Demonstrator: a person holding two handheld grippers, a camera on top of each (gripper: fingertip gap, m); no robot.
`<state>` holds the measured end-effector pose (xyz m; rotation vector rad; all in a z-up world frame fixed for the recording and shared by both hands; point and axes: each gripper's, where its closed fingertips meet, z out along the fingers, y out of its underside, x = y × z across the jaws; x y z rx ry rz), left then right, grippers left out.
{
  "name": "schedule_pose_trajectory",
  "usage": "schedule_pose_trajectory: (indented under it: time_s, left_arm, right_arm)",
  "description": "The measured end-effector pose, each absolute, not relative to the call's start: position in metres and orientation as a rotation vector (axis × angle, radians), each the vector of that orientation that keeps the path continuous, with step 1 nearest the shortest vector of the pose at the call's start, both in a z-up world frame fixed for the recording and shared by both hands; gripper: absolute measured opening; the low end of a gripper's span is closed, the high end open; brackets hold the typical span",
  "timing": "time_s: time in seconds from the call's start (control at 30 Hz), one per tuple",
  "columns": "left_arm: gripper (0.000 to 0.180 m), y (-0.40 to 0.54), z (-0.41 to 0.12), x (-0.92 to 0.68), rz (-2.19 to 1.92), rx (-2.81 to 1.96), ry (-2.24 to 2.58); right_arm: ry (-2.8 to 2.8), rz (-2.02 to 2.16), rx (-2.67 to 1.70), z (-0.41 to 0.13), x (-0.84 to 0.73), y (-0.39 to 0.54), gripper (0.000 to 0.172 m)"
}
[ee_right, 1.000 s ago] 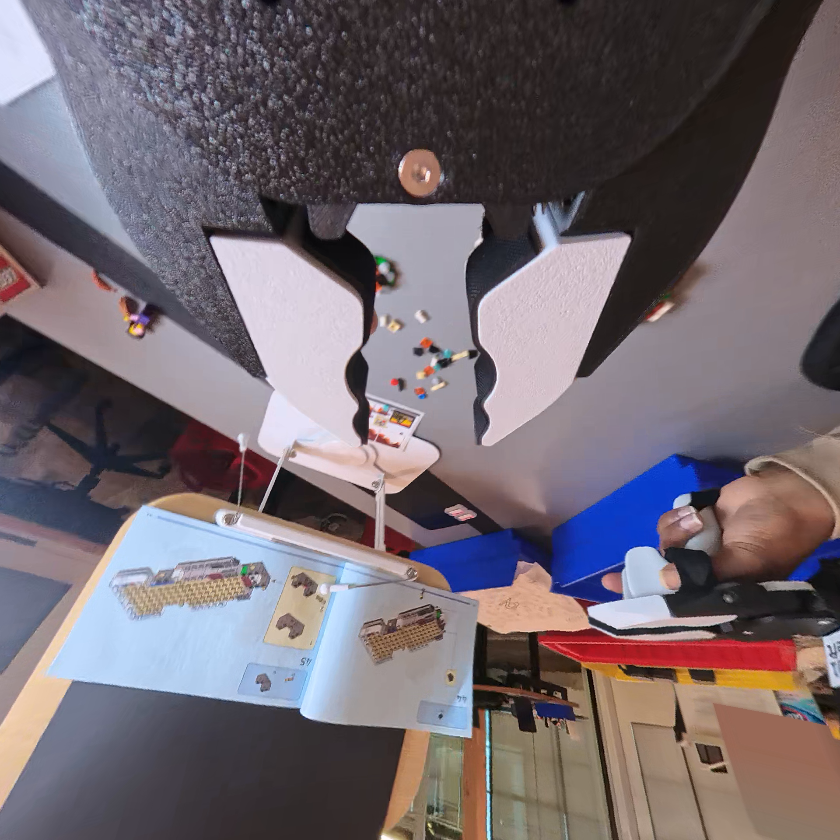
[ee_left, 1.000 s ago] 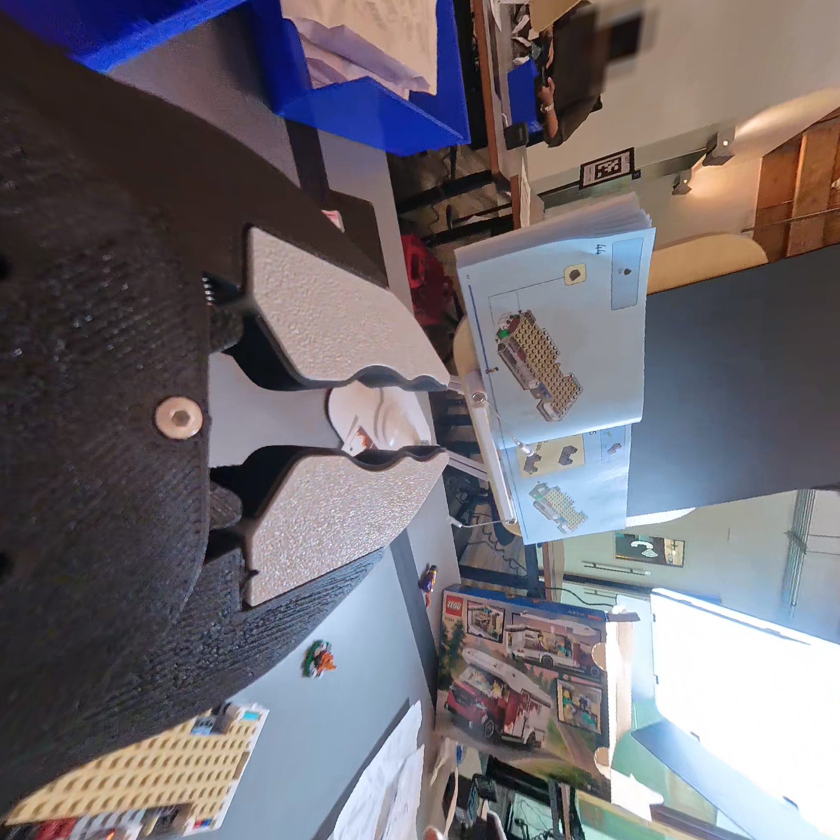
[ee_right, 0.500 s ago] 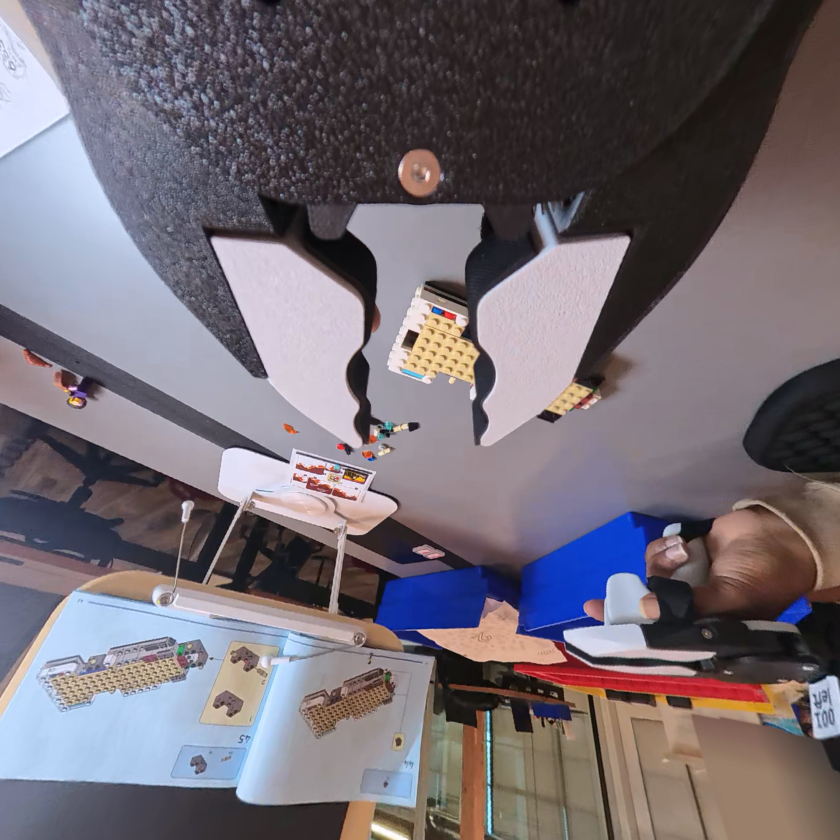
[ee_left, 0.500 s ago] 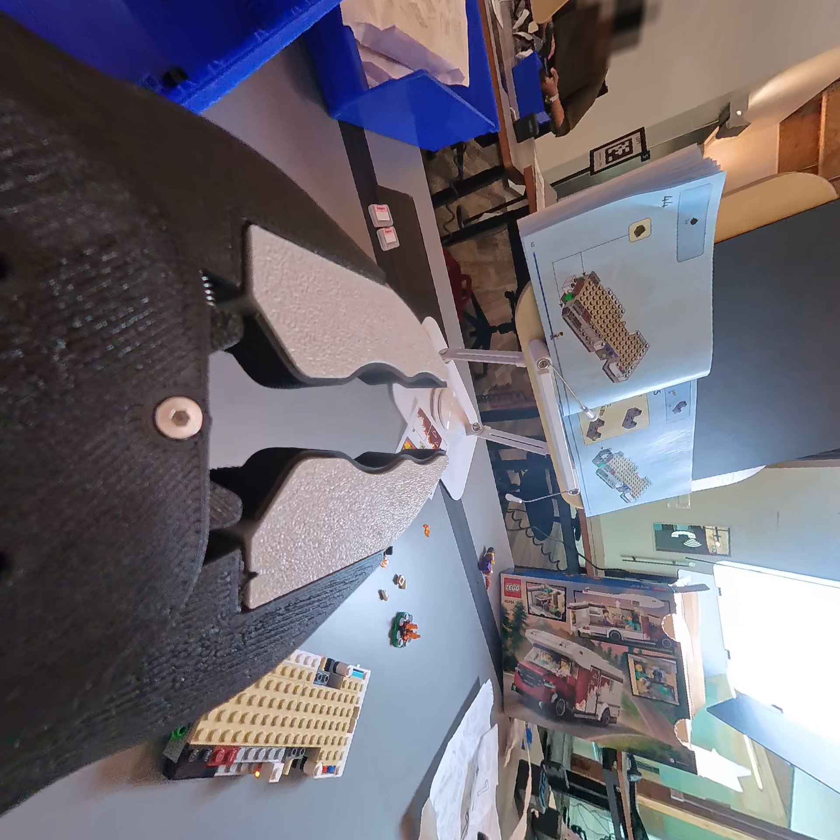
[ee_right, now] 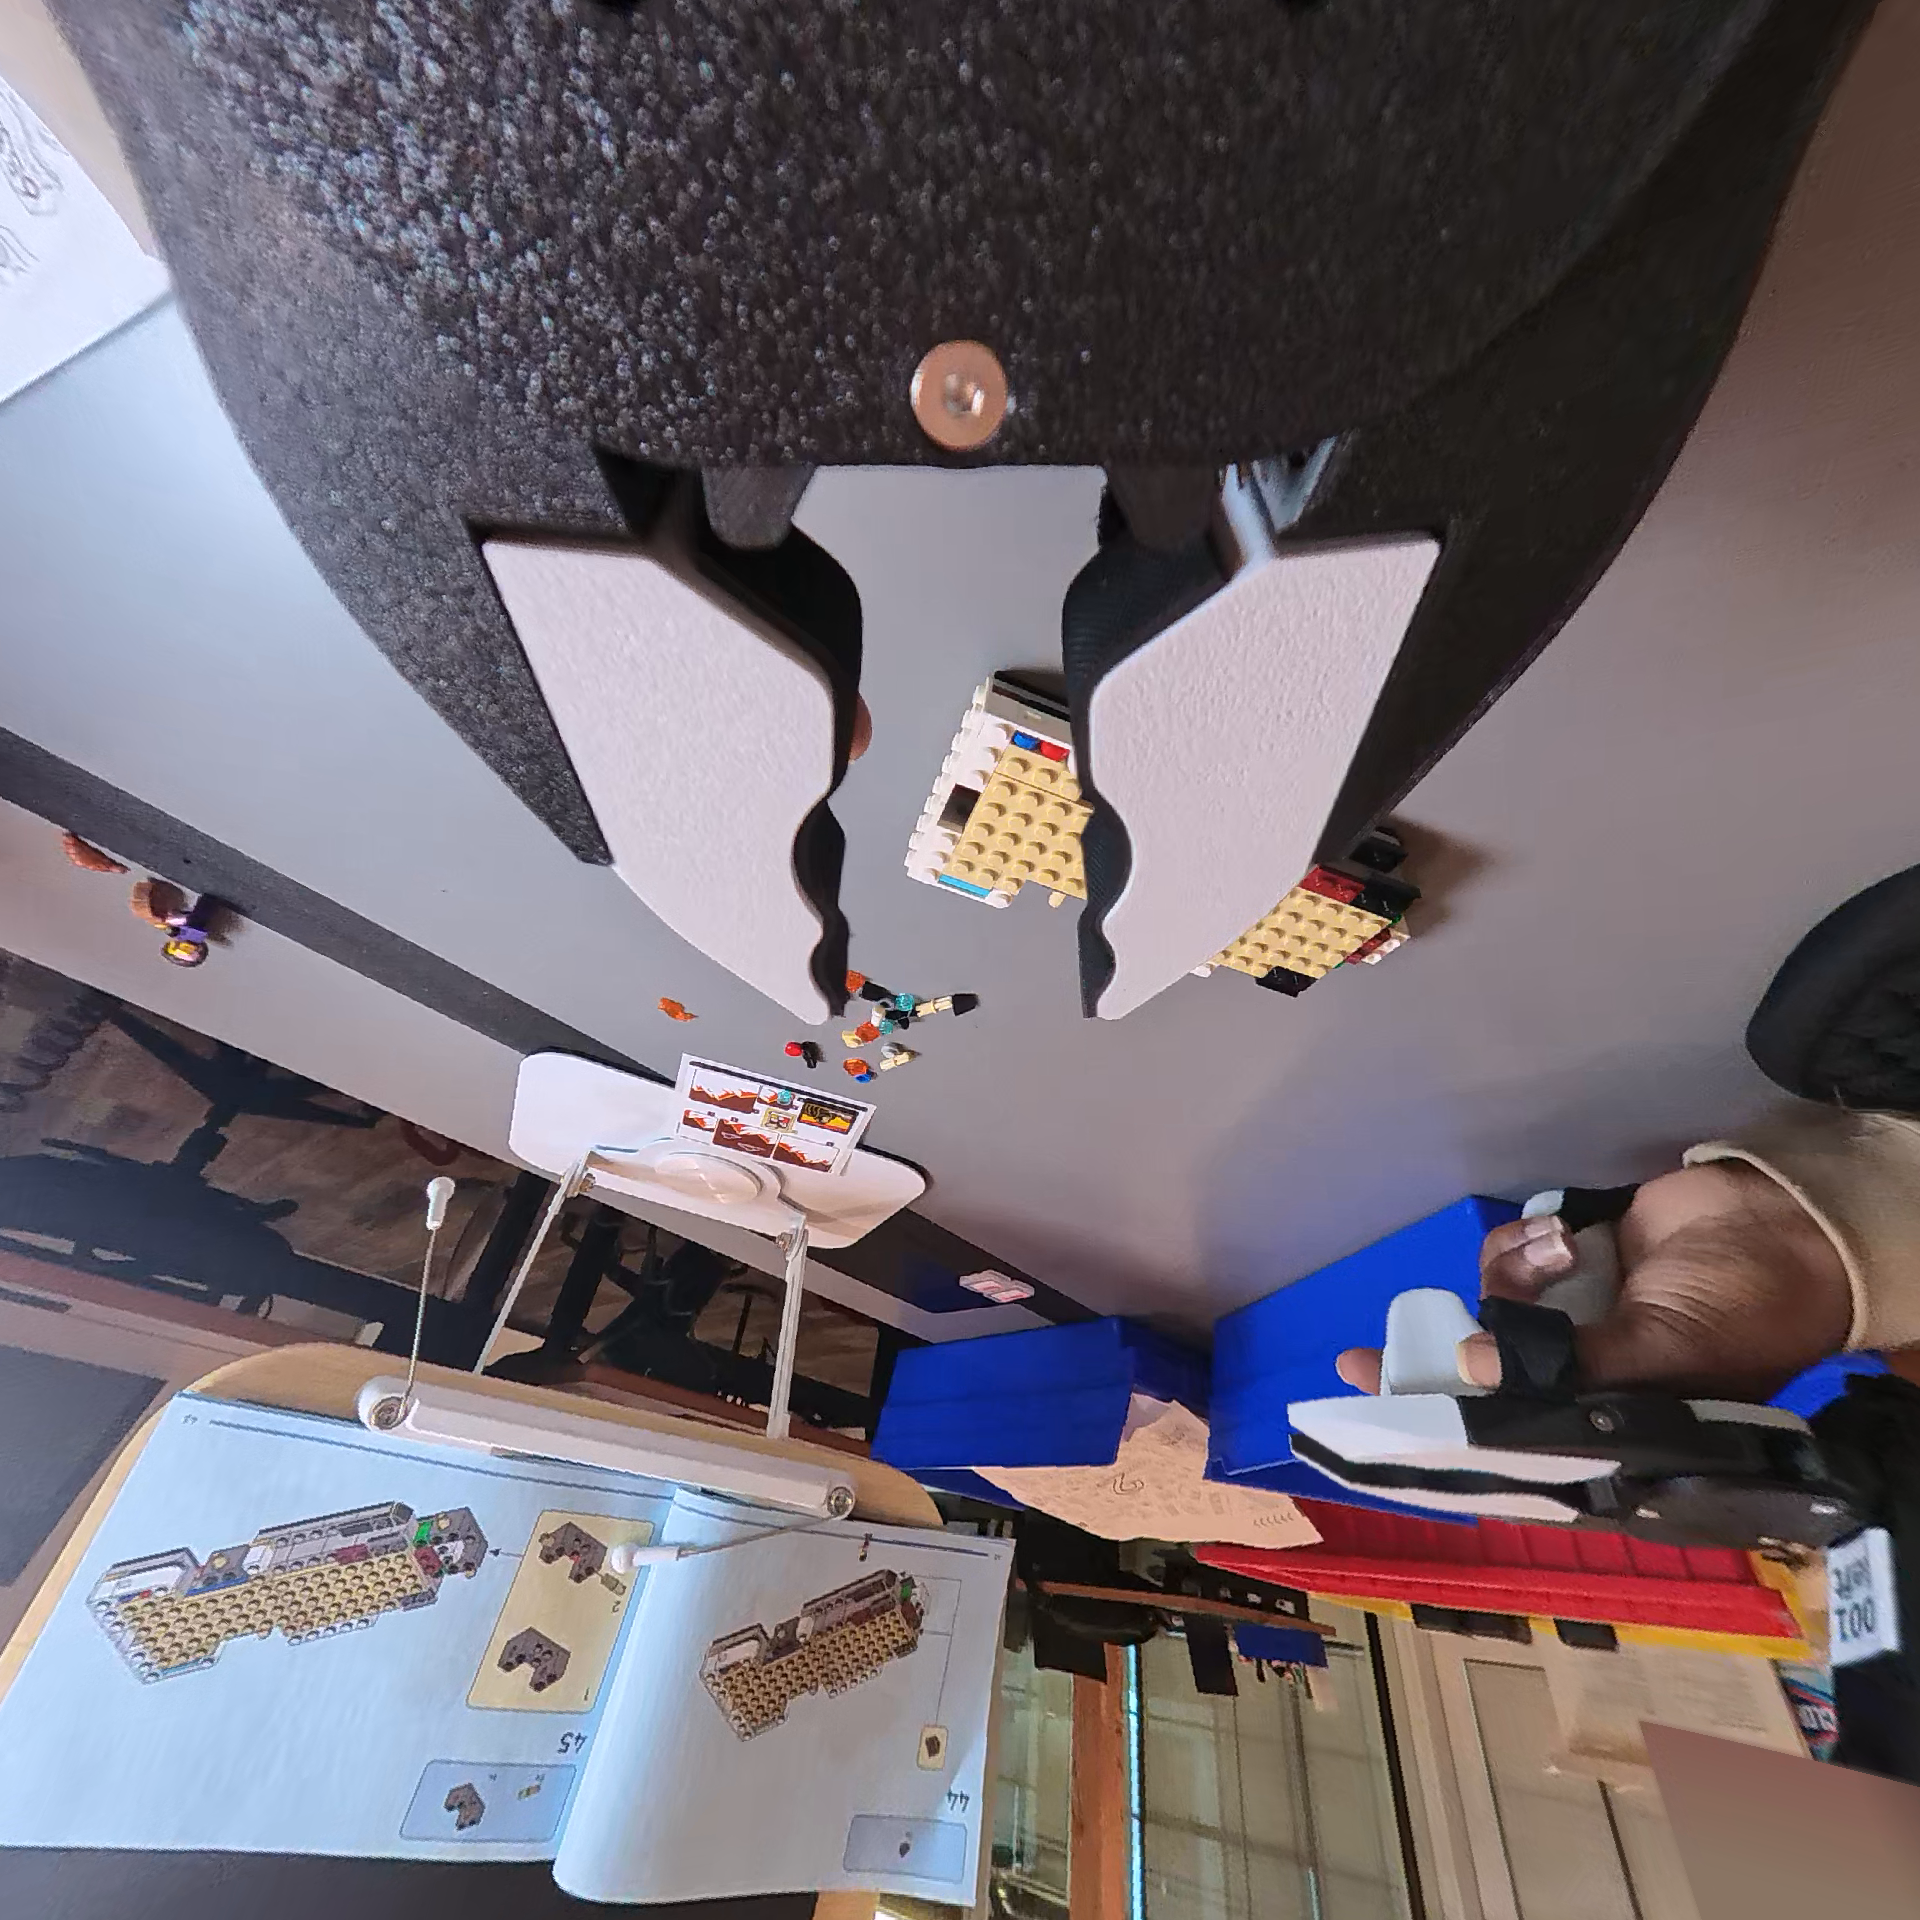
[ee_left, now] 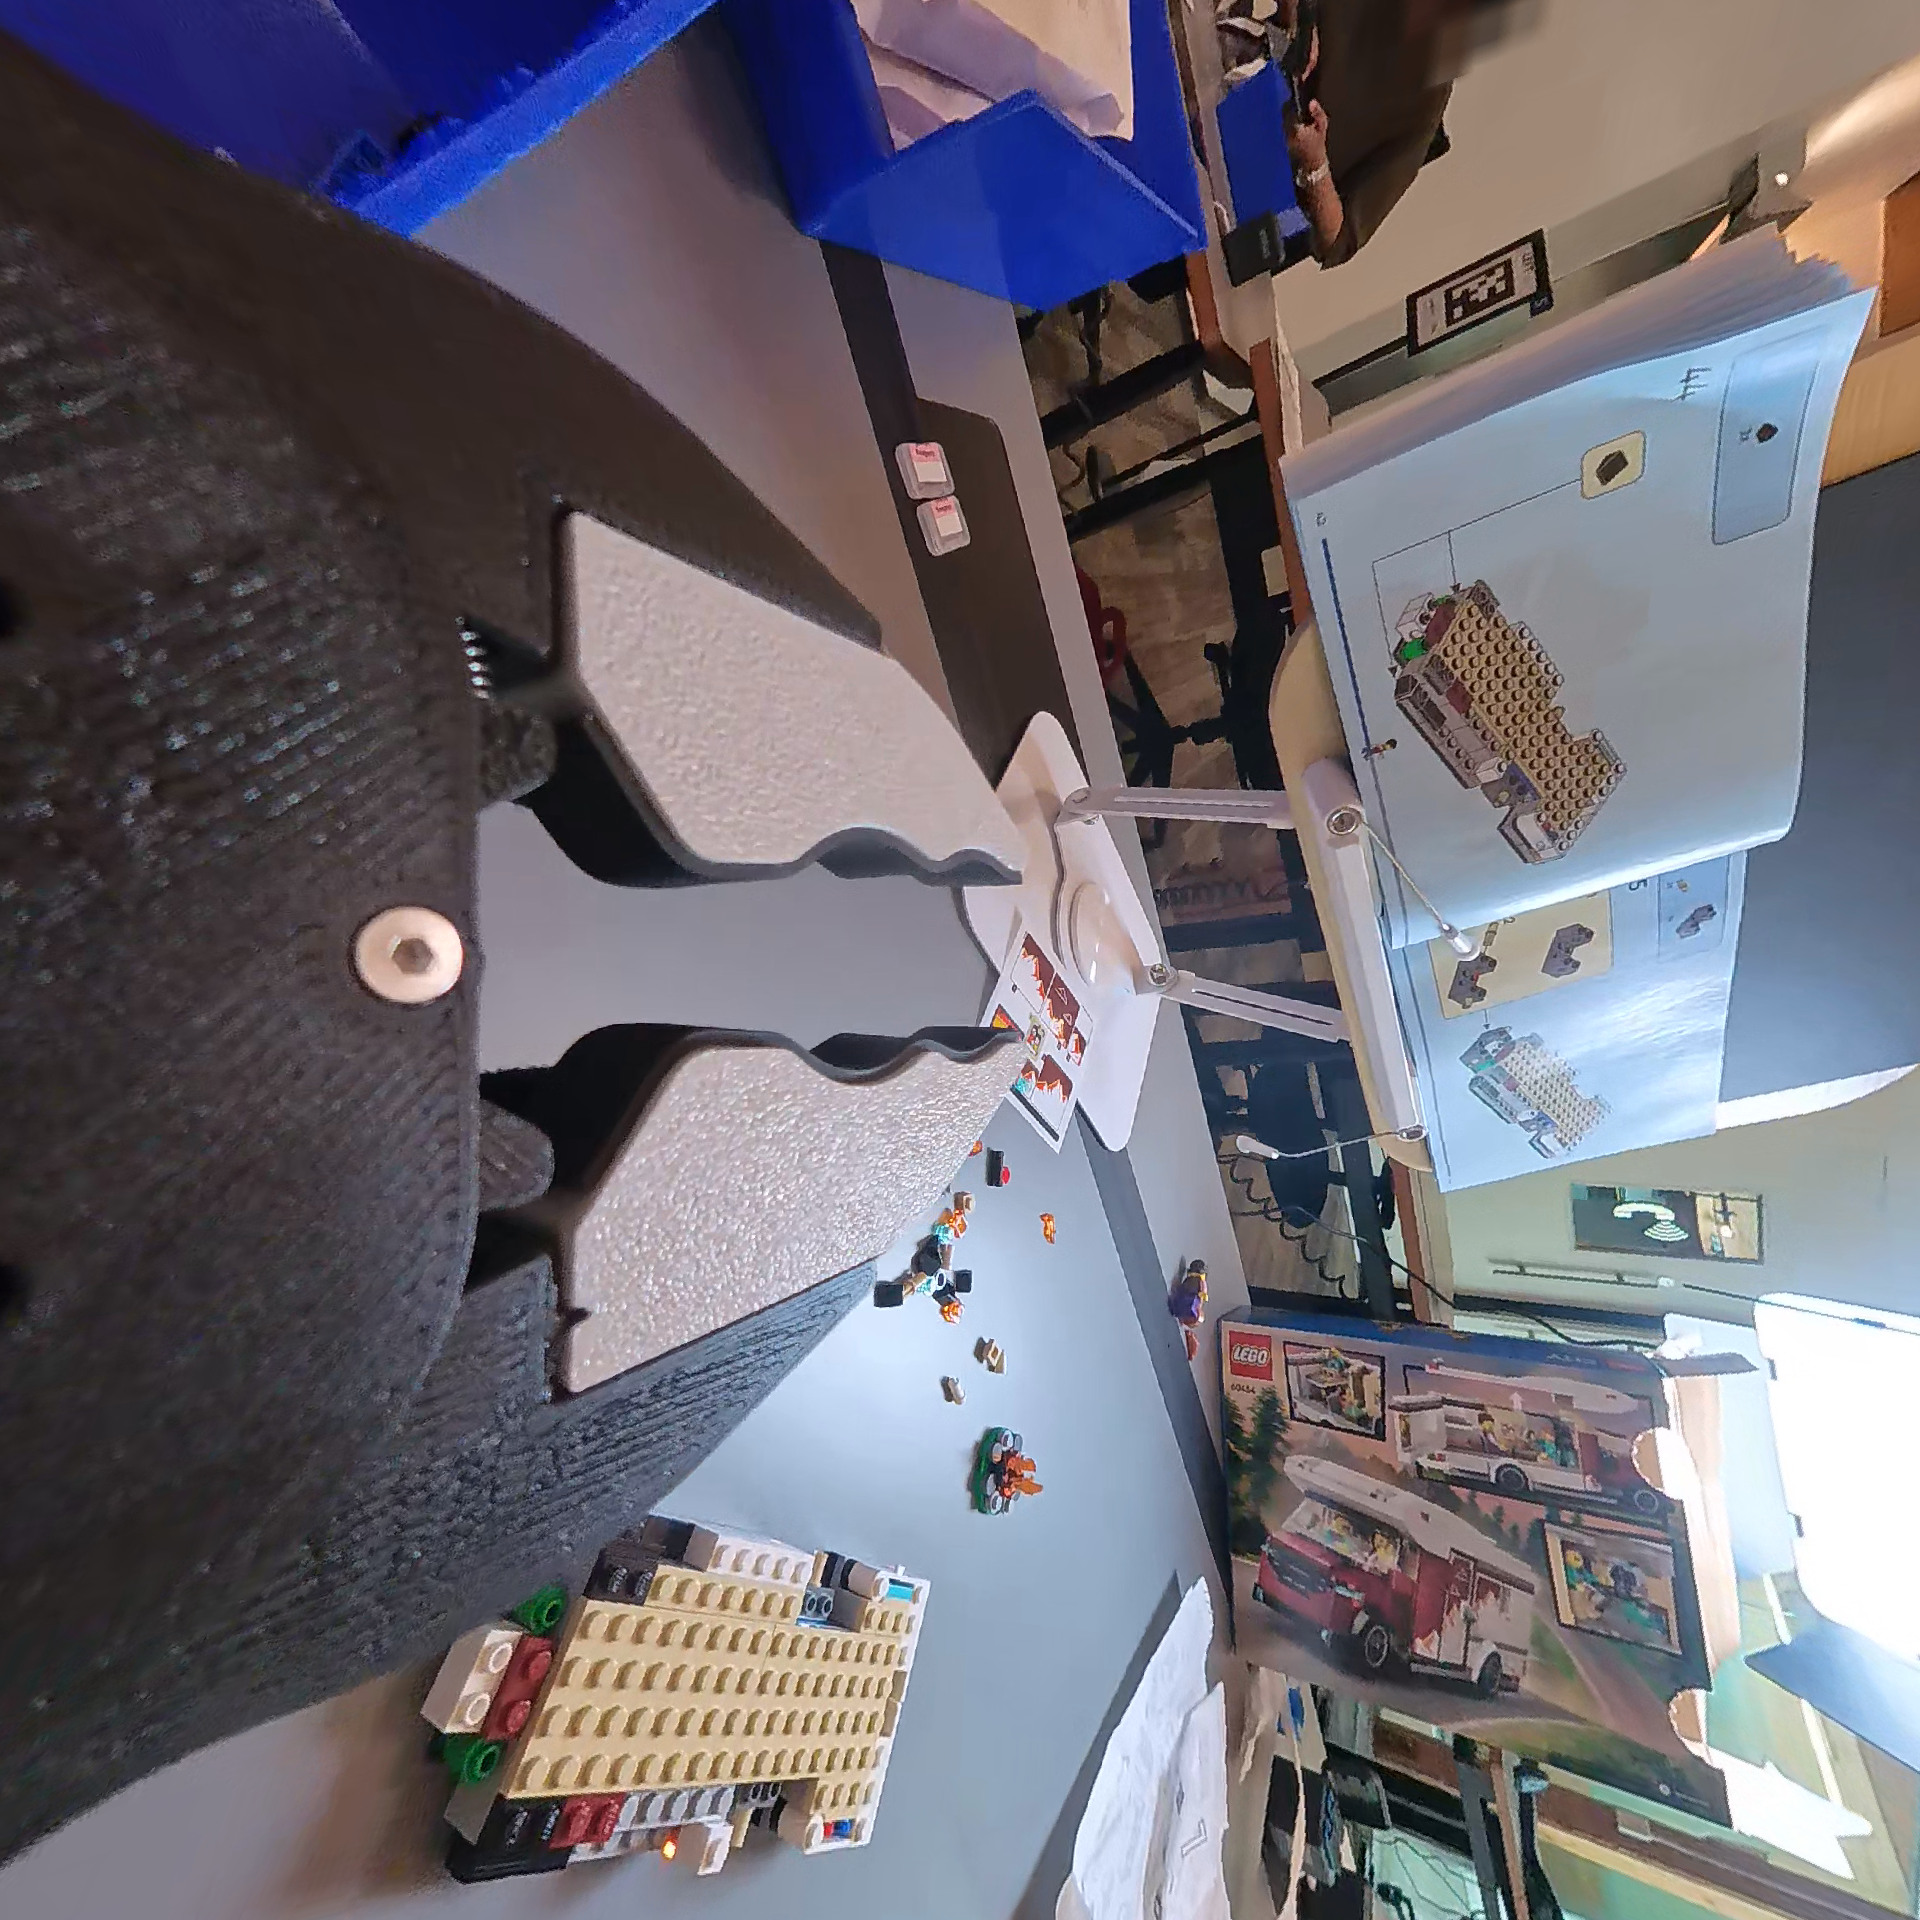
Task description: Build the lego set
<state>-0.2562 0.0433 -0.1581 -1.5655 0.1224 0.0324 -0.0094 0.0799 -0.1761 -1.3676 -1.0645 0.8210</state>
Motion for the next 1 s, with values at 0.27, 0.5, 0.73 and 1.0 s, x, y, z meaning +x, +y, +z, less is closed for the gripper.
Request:
schedule_pose_trajectory:
  time_s: [0.27, 0.5, 0.73, 1.0]
  left_arm:
    - [0.025, 0.046, -0.165, -0.259, 0.047, -1.582, 0.125]
    - [0.024, 0.048, -0.170, -0.258, 0.035, -1.594, 0.134]
    - [0.025, 0.048, -0.171, -0.257, 0.029, -1.593, 0.134]
    - [0.025, 0.050, -0.175, -0.256, 0.013, -1.611, 0.138]
  right_arm:
    - [-1.059, 0.811, -1.355, -0.173, -0.007, 0.080, 0.043]
    - [-1.066, 0.793, -1.375, -0.180, -0.009, 0.082, 0.043]
    - [-1.062, 0.789, -1.389, -0.183, -0.009, 0.084, 0.043]
    - [-1.059, 0.778, -1.411, -0.188, -0.010, 0.088, 0.042]
